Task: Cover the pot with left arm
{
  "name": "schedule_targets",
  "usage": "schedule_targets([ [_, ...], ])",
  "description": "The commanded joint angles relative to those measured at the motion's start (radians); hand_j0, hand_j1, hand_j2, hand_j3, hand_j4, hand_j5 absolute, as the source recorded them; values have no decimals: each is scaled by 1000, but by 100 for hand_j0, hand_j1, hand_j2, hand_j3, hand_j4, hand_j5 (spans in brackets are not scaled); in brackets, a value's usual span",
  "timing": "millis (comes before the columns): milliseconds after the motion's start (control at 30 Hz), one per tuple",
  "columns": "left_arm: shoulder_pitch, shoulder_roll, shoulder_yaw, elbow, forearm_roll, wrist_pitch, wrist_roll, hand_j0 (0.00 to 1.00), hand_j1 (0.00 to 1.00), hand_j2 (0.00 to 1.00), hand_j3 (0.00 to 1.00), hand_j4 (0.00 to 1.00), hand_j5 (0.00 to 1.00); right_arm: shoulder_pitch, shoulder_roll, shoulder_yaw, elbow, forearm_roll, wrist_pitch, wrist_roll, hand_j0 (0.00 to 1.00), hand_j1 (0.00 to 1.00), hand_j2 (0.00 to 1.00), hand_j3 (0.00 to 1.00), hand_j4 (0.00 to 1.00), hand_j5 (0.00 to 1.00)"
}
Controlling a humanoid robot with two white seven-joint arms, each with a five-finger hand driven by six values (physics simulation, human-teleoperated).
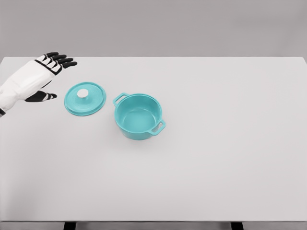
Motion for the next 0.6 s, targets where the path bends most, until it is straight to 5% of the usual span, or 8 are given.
schedule_targets([
  [0,0,2,-1,3,7,0,0,100,100,100,100,100,100,0,0,0,0,1,0,0,100,100,100,100,100,100],
  [133,-2,2,8,5,15,0,-1,100,100,100,100,100,100,0,0,0,0,1,0,0,100,100,100,100,100,100],
  [200,2,8,2,-1,81,0,-4,100,100,100,100,100,100,0,0,0,0,1,0,0,100,100,100,100,100,100],
  [267,-3,56,-2,10,96,0,-124,100,100,100,100,100,100,0,0,0,0,1,0,0,100,100,100,100,100,100],
  [367,-89,65,-8,37,141,0,-541,100,100,100,100,100,100,0,0,0,0,1,0,0,100,100,100,100,100,100],
  [567,-239,53,-166,69,144,0,-555,91,91,91,91,91,91,0,0,0,0,1,0,0,100,100,100,100,100,100],
])
